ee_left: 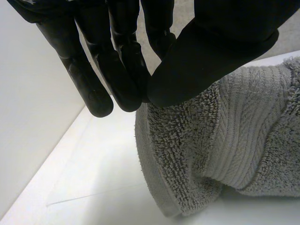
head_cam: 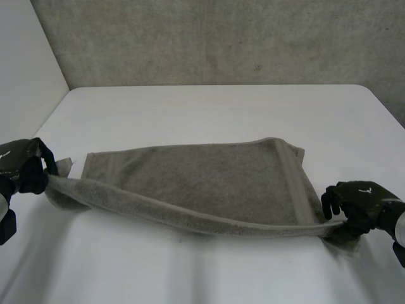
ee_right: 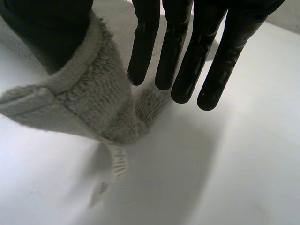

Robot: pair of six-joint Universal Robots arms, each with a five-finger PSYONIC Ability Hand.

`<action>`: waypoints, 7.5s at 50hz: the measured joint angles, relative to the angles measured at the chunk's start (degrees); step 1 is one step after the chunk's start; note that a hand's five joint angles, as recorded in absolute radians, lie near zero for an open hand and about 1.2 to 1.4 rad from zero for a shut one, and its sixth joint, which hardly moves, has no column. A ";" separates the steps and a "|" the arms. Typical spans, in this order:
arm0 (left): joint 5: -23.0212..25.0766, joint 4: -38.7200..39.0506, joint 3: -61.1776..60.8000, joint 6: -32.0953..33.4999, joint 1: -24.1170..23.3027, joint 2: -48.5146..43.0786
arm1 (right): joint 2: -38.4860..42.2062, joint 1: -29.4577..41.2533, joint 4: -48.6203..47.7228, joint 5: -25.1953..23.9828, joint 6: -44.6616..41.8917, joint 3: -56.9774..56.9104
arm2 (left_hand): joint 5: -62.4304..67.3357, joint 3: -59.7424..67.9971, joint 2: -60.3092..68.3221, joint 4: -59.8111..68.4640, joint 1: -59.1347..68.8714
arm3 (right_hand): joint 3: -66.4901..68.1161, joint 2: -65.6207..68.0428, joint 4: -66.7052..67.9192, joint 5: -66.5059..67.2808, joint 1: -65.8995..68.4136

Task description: Fold the towel.

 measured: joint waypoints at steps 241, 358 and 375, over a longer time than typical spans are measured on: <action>-11.63 17.19 13.13 3.13 -11.91 -25.07 | 21.01 4.36 -24.23 9.51 -5.10 -10.81 | -57.91 -60.23 -60.38 -60.14 -58.92 | 21.34 20.10 22.13 18.55 12.72; -17.15 15.27 23.13 3.68 -38.83 -37.79 | 14.56 17.83 -29.98 9.92 8.09 -4.15 | -57.91 -60.21 -60.24 -60.14 -58.91 | -9.57 -8.76 -9.43 -9.69 -8.33; -17.57 15.28 22.86 3.38 -38.21 -37.37 | 16.39 17.17 -30.09 10.12 7.85 -2.55 | -57.91 -60.21 -60.24 -60.14 -58.91 | -4.89 -5.94 -5.39 -6.07 -5.39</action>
